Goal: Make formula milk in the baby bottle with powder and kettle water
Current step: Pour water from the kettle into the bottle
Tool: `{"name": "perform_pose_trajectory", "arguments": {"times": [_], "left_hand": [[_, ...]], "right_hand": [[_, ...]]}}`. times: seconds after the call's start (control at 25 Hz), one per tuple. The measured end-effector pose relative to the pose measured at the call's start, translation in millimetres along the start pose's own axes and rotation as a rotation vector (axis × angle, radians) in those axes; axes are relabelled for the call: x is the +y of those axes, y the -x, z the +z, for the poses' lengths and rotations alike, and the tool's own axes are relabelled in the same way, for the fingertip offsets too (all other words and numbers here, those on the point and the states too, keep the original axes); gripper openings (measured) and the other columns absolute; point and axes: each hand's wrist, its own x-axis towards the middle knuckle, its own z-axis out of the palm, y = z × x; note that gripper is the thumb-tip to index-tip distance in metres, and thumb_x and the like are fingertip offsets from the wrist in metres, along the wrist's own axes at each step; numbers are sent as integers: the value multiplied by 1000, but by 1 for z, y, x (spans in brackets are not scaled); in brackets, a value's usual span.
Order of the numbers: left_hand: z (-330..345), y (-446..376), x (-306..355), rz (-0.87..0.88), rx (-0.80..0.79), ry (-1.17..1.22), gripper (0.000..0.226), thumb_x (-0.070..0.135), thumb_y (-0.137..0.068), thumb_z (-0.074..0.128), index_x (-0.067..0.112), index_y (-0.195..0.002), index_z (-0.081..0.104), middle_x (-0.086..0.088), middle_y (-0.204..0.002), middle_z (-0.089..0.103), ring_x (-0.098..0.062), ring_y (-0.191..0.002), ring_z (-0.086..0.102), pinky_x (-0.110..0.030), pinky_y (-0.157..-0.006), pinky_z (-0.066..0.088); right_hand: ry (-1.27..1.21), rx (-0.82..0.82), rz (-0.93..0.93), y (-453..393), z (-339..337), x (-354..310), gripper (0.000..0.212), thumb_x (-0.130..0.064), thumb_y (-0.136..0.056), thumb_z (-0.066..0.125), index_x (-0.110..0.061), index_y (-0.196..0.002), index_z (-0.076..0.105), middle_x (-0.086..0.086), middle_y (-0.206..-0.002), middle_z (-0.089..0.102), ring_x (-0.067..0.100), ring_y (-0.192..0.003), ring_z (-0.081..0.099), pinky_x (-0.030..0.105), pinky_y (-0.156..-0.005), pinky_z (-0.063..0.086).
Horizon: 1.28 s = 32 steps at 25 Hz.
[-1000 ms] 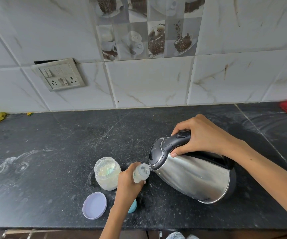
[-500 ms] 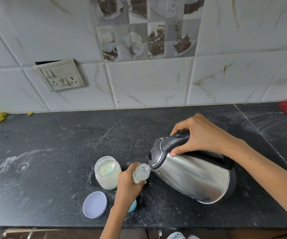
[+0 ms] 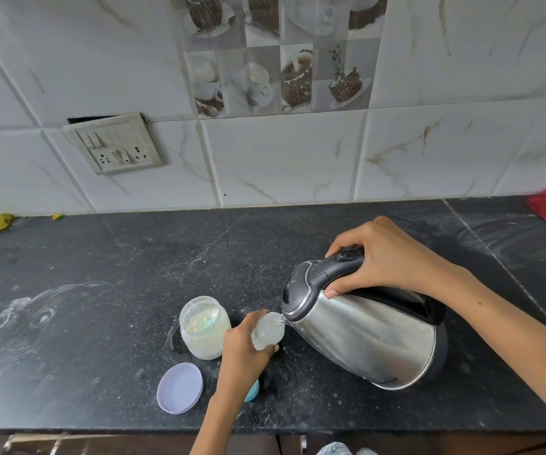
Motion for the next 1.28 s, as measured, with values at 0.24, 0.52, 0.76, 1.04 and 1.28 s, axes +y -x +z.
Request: {"name": "perform_pose_trajectory", "arguments": {"times": [0.24, 0.52, 0.76, 1.04, 1.28], "left_hand": [[0, 5, 1, -62, 10, 194, 57, 8, -60, 86, 35, -103, 61, 19, -102, 69, 2, -100, 64, -18, -89, 50], [-7, 5, 7, -112, 53, 382, 54, 5, -60, 87, 20, -106, 64, 10, -107, 70, 1, -102, 65, -13, -89, 49], [-9, 13, 15, -97, 153, 386, 54, 3, -64, 84, 31, -103, 60, 15, -106, 68, 7, -101, 63, -7, -84, 48], [-6, 16, 24, -94, 204, 349, 58, 3, -65, 83, 42, -98, 57, 29, -94, 66, 19, -94, 58, -4, -83, 45], [-6, 16, 25, -83, 201, 328, 58, 4, -64, 84, 43, -98, 57, 44, -92, 62, 18, -95, 59, 2, -82, 43]], "right_hand": [[-117, 52, -1, 7, 1, 10, 43, -52, -52, 89, -32, -87, 76, -15, -75, 74, 3, -74, 67, 30, -74, 53], [-383, 247, 13, 23, 9, 37, 45, -38, -45, 92, -28, -87, 79, -16, -80, 76, 0, -77, 71, 17, -73, 55], [-571, 531, 55, 41, 39, 61, 47, -27, -45, 94, -22, -89, 78, -10, -86, 78, 8, -80, 73, 20, -77, 57], [-691, 704, 75, 49, 73, 81, 45, -22, -48, 94, -16, -90, 77, -6, -88, 78, 12, -83, 74, 25, -76, 57], [-775, 756, 111, 48, 92, 93, 44, -18, -53, 91, -12, -93, 74, -4, -89, 78, 12, -83, 74, 20, -75, 56]]}}
